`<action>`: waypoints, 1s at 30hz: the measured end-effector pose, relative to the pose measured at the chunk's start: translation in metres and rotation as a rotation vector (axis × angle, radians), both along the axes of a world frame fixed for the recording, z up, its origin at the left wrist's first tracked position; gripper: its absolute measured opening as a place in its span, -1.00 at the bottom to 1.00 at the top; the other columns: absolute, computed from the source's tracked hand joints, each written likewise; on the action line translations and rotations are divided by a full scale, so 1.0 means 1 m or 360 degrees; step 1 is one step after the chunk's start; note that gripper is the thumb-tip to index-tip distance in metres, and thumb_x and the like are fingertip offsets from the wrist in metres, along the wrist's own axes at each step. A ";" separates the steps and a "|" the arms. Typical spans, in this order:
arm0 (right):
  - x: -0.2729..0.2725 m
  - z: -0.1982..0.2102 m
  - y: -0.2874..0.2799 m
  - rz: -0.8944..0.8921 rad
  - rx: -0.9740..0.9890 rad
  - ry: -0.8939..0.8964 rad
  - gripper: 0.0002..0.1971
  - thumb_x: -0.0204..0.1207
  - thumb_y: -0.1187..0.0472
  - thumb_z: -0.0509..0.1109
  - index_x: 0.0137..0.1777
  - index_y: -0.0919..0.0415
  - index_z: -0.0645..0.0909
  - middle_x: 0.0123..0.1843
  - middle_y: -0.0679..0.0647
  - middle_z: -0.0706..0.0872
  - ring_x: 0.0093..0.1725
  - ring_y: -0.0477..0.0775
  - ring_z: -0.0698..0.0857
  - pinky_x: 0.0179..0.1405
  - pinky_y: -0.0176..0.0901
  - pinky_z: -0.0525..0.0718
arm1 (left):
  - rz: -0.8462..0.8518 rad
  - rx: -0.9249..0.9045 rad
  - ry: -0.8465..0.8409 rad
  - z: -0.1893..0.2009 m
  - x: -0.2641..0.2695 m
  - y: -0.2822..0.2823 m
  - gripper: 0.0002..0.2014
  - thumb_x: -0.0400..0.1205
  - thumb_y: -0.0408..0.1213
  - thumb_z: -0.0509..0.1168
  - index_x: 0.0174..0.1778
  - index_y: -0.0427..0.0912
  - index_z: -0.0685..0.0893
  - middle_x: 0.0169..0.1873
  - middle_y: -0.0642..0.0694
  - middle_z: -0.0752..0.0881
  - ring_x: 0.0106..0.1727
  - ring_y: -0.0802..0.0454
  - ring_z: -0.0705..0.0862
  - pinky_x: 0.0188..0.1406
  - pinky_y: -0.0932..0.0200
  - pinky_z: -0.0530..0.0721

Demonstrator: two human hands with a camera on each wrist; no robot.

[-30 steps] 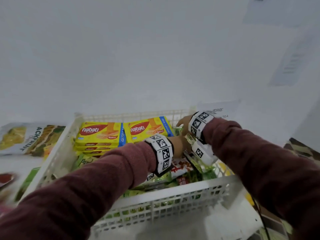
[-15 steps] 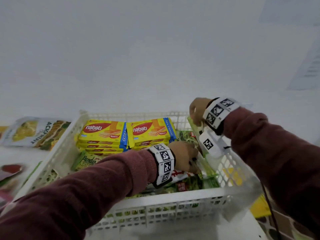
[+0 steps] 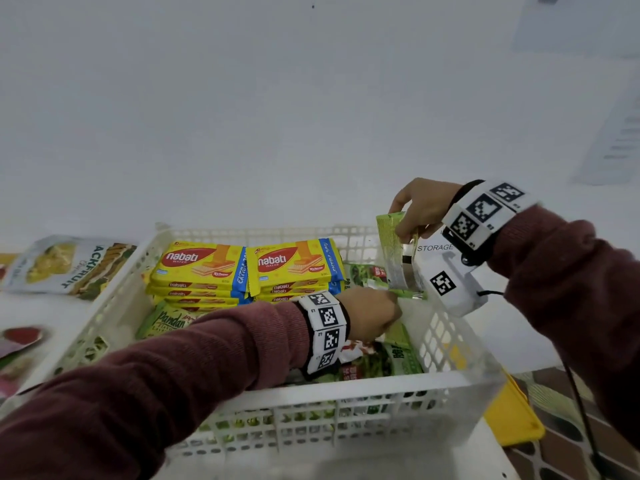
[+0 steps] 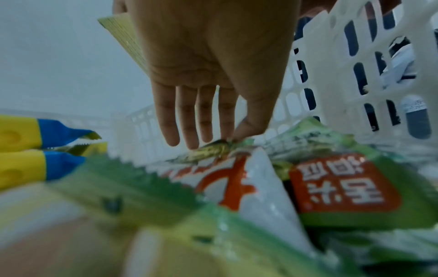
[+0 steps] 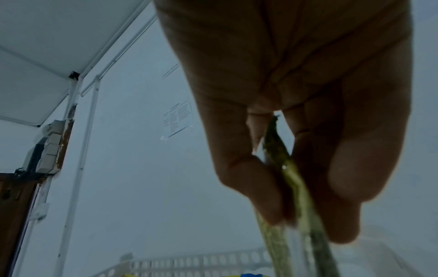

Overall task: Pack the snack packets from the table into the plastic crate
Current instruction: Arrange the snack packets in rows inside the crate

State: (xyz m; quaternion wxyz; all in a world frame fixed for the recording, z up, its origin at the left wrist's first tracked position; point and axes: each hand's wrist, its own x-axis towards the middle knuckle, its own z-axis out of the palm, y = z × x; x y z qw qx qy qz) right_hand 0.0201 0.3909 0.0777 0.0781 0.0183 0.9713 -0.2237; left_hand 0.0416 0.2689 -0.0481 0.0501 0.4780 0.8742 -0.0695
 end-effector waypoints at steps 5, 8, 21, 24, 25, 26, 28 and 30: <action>0.001 0.004 0.004 0.0021 0.0009 -0.0023 -0.75 0.29 0.48 0.48 -0.04 0.29 0.63 -0.37 0.11 0.68 -0.44 -0.02 0.61 -0.35 -0.23 0.66 | -0.0028 -0.0183 -0.0189 0.000 -0.002 -0.005 -0.44 0.55 -0.02 0.34 0.44 -0.15 0.43 0.25 -0.23 0.52 0.18 -0.19 0.59 0.07 0.00 0.63; 0.002 0.003 0.005 0.0065 0.0018 -0.0010 -0.66 0.31 0.48 0.46 0.04 0.19 0.57 -0.30 0.14 0.70 -0.42 0.02 0.61 -0.35 -0.19 0.67 | -0.0060 -0.0210 -0.0161 -0.001 0.001 -0.002 -0.51 0.61 -0.16 0.30 0.47 -0.10 0.43 0.25 -0.23 0.52 0.19 -0.18 0.60 -0.04 0.10 0.54; 0.009 0.024 0.014 0.0452 -0.0007 0.0283 -0.63 0.24 0.50 0.53 -0.50 -0.04 0.66 -0.34 0.12 0.72 -0.22 0.03 0.61 -0.09 -0.19 0.48 | 0.0274 0.0526 0.0020 0.031 -0.001 -0.017 -0.70 0.64 -0.21 0.16 0.25 -0.19 0.56 0.08 -0.19 0.70 0.04 -0.14 0.66 -0.16 0.12 0.55; 0.004 0.029 0.019 0.0501 -0.0186 0.0431 -0.56 0.27 0.49 0.55 -0.54 -0.13 0.68 -0.23 0.25 0.76 -0.14 0.27 0.62 -0.04 -0.18 0.52 | 0.0427 0.0749 0.0067 0.056 -0.002 -0.039 -0.71 0.66 -0.21 0.15 0.26 -0.17 0.56 0.00 -0.18 0.70 -0.07 -0.10 0.63 -0.21 0.22 0.41; 0.003 0.030 0.020 0.0509 -0.0260 0.0470 -0.53 0.28 0.52 0.53 -0.55 -0.14 0.68 -0.29 0.14 0.75 -0.14 0.20 0.63 -0.09 -0.28 0.57 | 0.0479 0.0830 0.0055 0.064 -0.002 -0.049 -0.72 0.65 -0.22 0.17 0.25 -0.17 0.57 0.01 -0.18 0.70 -0.07 -0.11 0.62 -0.20 0.21 0.40; 0.002 0.031 0.020 0.0526 -0.0318 0.0504 -0.49 0.29 0.56 0.50 -0.55 -0.14 0.68 -0.34 0.01 0.75 -0.14 0.08 0.65 -0.14 -0.38 0.61 | 0.0538 0.0918 0.0003 0.072 -0.003 -0.060 -0.73 0.65 -0.23 0.19 0.25 -0.18 0.57 0.04 -0.18 0.69 -0.08 -0.10 0.60 -0.19 0.20 0.42; 0.001 0.031 0.016 0.0589 -0.0394 0.0504 -0.43 0.29 0.64 0.45 -0.55 -0.15 0.68 -0.40 -0.12 0.75 -0.18 -0.11 0.68 -0.23 -0.43 0.65 | 0.0638 0.1068 -0.0153 0.084 -0.003 -0.086 -0.75 0.63 -0.28 0.22 0.21 -0.21 0.56 0.09 -0.20 0.68 -0.09 -0.12 0.60 -0.16 0.15 0.49; 0.002 0.028 0.006 0.0709 -0.0436 0.0437 -0.42 0.25 0.68 0.45 -0.55 -0.13 0.68 -0.38 -0.12 0.78 -0.29 -0.27 0.71 -0.28 -0.46 0.69 | 0.0721 0.1149 -0.0270 0.090 -0.001 -0.113 -0.81 0.61 -0.35 0.22 0.13 -0.15 0.52 0.04 -0.24 0.70 -0.14 -0.15 0.62 -0.22 0.09 0.54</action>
